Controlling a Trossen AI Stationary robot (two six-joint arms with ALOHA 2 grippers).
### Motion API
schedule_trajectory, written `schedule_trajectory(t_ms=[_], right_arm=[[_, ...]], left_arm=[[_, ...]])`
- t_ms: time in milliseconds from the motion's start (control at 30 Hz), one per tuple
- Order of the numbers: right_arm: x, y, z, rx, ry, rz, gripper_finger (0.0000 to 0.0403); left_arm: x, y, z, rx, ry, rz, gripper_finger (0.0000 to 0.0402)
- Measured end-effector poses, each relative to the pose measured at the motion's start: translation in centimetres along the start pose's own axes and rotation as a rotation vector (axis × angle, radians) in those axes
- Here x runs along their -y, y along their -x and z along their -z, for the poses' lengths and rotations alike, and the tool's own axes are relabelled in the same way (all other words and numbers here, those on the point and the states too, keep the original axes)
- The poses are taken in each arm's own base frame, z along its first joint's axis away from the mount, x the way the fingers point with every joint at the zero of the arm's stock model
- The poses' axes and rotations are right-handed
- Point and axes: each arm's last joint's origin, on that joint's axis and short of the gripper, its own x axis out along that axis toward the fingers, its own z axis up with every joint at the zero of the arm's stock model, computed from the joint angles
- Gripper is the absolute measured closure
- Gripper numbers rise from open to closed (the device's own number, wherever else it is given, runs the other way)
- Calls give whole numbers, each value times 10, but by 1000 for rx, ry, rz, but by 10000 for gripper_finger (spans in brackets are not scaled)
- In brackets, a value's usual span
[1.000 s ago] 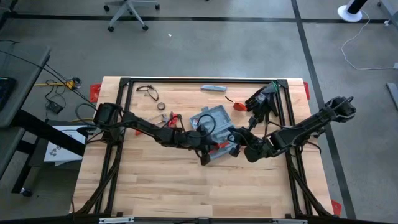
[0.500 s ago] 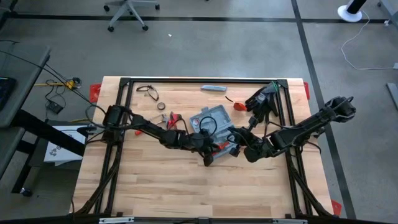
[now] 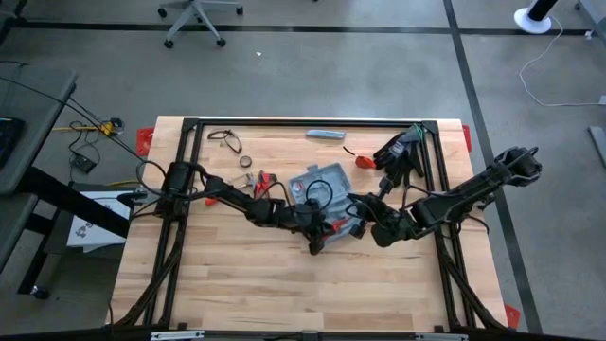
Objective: Prefit tool cases
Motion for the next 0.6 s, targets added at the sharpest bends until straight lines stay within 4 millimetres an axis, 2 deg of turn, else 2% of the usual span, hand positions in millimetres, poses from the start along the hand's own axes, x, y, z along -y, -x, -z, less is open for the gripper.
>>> schedule_trajectory(t_ms=[167,433,600], right_arm=[[1,0,2,-16,-10,2,403],[1,-1,6,-43,-37,4,403],[-8,-7,15,-87,-41,-18,403]], left_arm=[[-1,-1,2,-7,-2,-8,311],[-1,-1,1,0,-2,-15,313],[-1,-1,1,2,-3,-21,313]])
